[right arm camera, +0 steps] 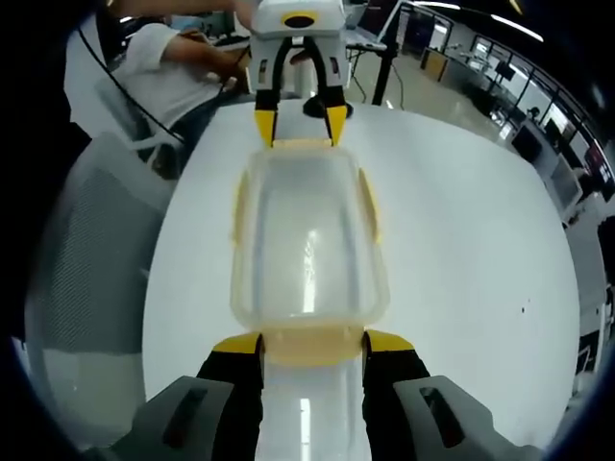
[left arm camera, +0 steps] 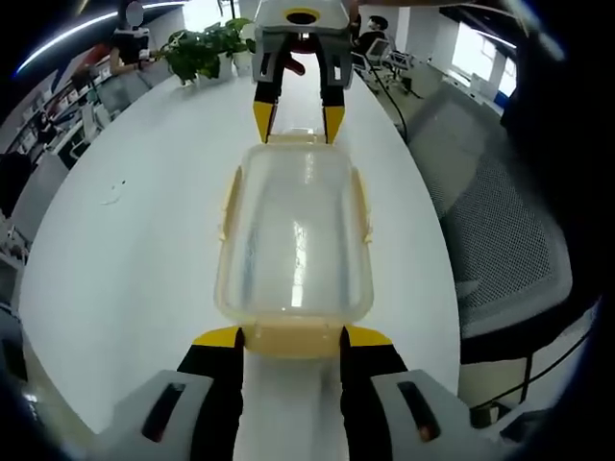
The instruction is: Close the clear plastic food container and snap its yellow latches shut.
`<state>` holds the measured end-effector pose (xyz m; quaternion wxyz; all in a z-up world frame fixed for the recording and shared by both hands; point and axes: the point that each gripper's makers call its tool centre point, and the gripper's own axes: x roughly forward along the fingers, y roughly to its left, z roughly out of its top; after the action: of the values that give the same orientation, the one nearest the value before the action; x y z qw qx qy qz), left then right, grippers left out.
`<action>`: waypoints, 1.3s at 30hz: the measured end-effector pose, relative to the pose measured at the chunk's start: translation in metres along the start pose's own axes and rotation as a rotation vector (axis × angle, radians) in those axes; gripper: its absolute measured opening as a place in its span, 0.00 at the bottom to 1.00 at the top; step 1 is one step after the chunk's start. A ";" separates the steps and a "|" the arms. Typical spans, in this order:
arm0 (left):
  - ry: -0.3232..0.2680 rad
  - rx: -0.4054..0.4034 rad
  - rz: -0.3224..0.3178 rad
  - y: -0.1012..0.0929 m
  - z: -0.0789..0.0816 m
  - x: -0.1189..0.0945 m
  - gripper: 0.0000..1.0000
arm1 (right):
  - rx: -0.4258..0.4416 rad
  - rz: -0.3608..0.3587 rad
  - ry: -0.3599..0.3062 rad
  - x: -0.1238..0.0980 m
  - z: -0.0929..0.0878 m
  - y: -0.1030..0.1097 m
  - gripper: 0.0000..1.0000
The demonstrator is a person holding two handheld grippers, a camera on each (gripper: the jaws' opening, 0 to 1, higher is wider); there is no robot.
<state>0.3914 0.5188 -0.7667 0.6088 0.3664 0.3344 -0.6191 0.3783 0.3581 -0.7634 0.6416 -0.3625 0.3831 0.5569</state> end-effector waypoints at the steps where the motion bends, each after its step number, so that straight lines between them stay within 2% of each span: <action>1: 0.000 0.004 -0.001 -0.001 0.004 0.002 0.38 | 0.004 0.000 0.003 -0.002 -0.004 0.001 0.39; 24: 0.012 0.012 -0.019 -0.009 0.059 0.034 0.38 | 0.028 0.002 0.024 -0.030 -0.062 0.006 0.39; 33: 0.005 0.027 -0.017 -0.008 0.084 0.047 0.38 | 0.036 -0.013 0.034 -0.043 -0.087 0.004 0.39; 39: 0.010 0.032 -0.020 -0.007 0.095 0.057 0.38 | 0.042 -0.019 0.040 -0.049 -0.099 0.004 0.39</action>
<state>0.3803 0.4082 -0.7672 0.5948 0.3758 0.3314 -0.6286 0.3617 0.2484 -0.7638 0.6465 -0.3636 0.4038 0.5355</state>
